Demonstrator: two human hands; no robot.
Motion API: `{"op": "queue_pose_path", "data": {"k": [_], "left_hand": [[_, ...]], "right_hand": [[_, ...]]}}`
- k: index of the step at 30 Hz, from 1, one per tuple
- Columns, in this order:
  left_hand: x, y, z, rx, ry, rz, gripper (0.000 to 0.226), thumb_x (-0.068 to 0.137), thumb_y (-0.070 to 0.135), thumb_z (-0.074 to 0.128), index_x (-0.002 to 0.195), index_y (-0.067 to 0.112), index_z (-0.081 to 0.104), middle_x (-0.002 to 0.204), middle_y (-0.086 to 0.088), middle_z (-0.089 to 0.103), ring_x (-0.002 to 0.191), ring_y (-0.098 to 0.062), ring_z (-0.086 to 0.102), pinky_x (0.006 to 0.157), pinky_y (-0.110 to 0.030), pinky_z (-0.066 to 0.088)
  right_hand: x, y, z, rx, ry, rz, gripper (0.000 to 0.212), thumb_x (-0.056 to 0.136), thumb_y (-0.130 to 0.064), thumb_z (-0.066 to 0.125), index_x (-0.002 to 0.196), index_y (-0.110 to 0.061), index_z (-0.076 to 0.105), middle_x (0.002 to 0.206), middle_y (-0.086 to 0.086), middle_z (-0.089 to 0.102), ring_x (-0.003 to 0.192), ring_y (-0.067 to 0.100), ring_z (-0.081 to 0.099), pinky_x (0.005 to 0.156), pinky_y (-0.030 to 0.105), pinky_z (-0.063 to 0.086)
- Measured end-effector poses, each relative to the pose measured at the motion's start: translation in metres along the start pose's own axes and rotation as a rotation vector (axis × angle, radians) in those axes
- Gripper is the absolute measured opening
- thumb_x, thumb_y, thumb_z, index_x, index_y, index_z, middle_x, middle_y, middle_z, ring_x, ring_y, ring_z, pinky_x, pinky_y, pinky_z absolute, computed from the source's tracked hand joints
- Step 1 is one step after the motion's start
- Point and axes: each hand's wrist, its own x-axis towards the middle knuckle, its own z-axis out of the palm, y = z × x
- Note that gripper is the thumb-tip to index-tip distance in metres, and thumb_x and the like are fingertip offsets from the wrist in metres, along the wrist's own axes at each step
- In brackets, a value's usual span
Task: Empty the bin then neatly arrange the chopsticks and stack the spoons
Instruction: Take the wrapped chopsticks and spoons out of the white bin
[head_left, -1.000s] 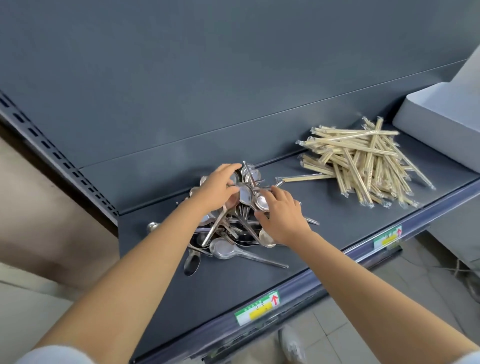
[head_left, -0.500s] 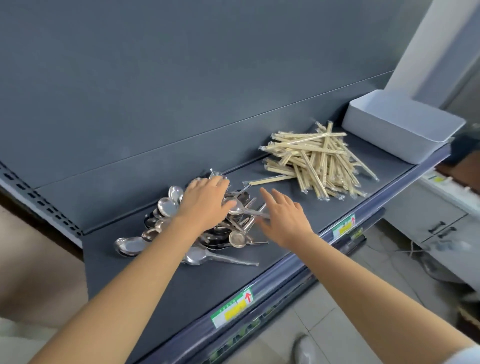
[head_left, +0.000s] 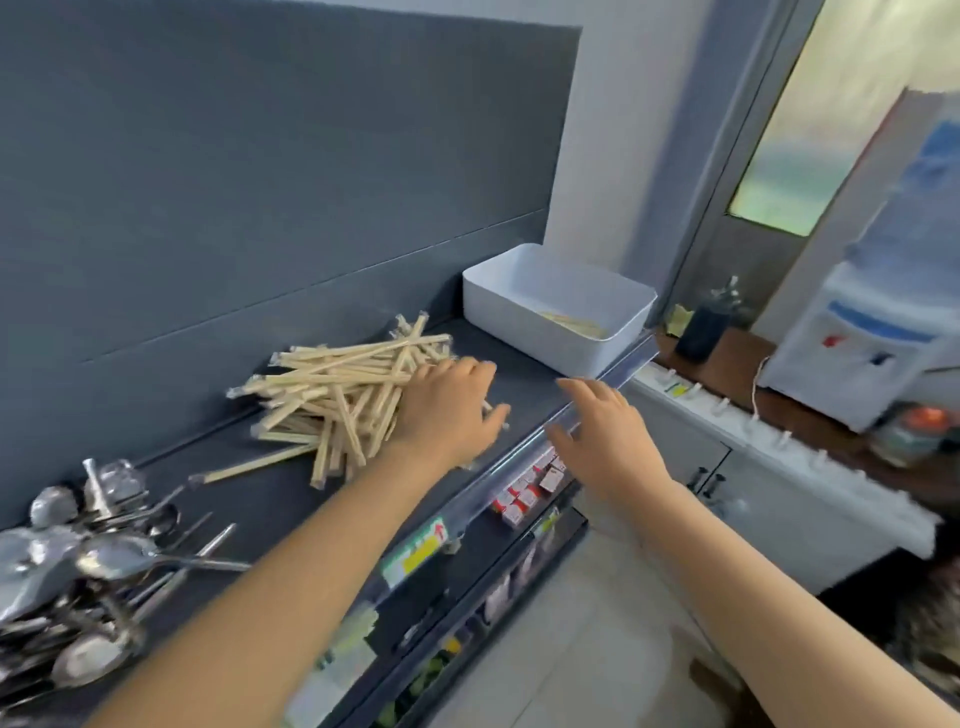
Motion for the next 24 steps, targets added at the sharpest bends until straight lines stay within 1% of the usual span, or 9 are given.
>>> {"op": "queue_pose_path", "data": {"k": [4,7,10,13,15,17,19,21,24], "left_hand": [[0.068,0.071,0.011,-0.009,0.024,-0.001,0.046,0.091,0.047,0.049,0.126,0.017,0.051,0.124,-0.003,0.058,0.114,-0.025,0.052,0.093,-0.037,0.037],[0.107,0.095,0.024,-0.001,0.002,-0.017,0.048,0.092,0.046,0.049,0.129,0.016,0.048,0.127,-0.003,0.056,0.116,-0.024,0.051,0.094,-0.037,0.037],[0.145,0.099,0.038,0.001,0.013,-0.047,0.047,0.092,0.044,0.048,0.130,0.017,0.049,0.128,-0.001,0.056,0.116,-0.023,0.050,0.094,-0.037,0.036],[0.191,0.087,0.053,0.001,0.034,-0.109,0.039,0.091,0.039,0.050,0.122,0.015,0.054,0.123,-0.003,0.058,0.114,-0.025,0.051,0.090,-0.037,0.037],[0.228,0.074,0.067,0.002,0.013,-0.159,0.036,0.091,0.034,0.051,0.121,0.013,0.053,0.121,-0.005,0.058,0.112,-0.026,0.051,0.089,-0.037,0.038],[0.266,0.061,0.085,-0.014,-0.046,-0.197,0.037,0.091,0.029,0.051,0.124,0.012,0.051,0.122,-0.006,0.056,0.112,-0.028,0.050,0.088,-0.037,0.038],[0.301,0.053,0.103,-0.021,-0.161,-0.236,0.034,0.090,0.025,0.052,0.122,0.013,0.052,0.120,-0.007,0.055,0.110,-0.029,0.051,0.083,-0.036,0.037],[0.326,0.048,0.126,-0.037,-0.285,-0.270,0.025,0.089,0.022,0.055,0.112,0.014,0.055,0.113,-0.006,0.055,0.103,-0.028,0.053,0.073,-0.033,0.035],[0.353,0.042,0.155,-0.052,-0.397,-0.326,0.013,0.085,0.020,0.055,0.097,0.016,0.053,0.106,-0.006,0.056,0.093,-0.027,0.055,0.068,-0.033,0.037]], "right_hand": [[0.030,0.077,-0.035,0.042,0.032,-0.003,0.053,0.093,-0.031,0.055,0.142,-0.018,0.039,0.145,0.002,0.042,0.132,0.024,0.039,0.107,0.036,0.031],[0.059,0.116,-0.049,0.051,0.029,-0.017,0.053,0.093,-0.031,0.056,0.142,-0.020,0.039,0.145,0.001,0.042,0.132,0.023,0.039,0.107,0.035,0.032],[0.100,0.143,-0.049,0.098,0.018,-0.049,0.052,0.094,-0.028,0.055,0.142,-0.018,0.039,0.144,0.002,0.044,0.132,0.023,0.039,0.106,0.033,0.031],[0.145,0.157,-0.040,0.129,-0.007,-0.095,0.049,0.095,-0.025,0.053,0.141,-0.019,0.040,0.144,0.001,0.045,0.129,0.022,0.041,0.105,0.032,0.032],[0.179,0.165,-0.031,0.129,-0.050,-0.123,0.045,0.096,-0.022,0.051,0.140,-0.019,0.042,0.142,0.001,0.046,0.127,0.022,0.044,0.103,0.031,0.034],[0.217,0.177,-0.019,0.113,-0.119,-0.156,0.044,0.096,-0.019,0.050,0.139,-0.018,0.044,0.139,0.002,0.048,0.124,0.024,0.047,0.098,0.030,0.036],[0.257,0.188,-0.010,0.105,-0.210,-0.169,0.043,0.095,-0.016,0.051,0.138,-0.017,0.045,0.137,0.004,0.050,0.125,0.025,0.047,0.097,0.030,0.036],[0.292,0.198,-0.002,0.078,-0.326,-0.174,0.043,0.094,-0.015,0.052,0.137,-0.017,0.045,0.135,0.006,0.050,0.124,0.025,0.047,0.097,0.030,0.037],[0.339,0.207,0.014,0.045,-0.484,-0.178,0.043,0.093,-0.018,0.054,0.136,-0.018,0.046,0.131,0.006,0.053,0.115,0.025,0.052,0.090,0.026,0.039]]}}
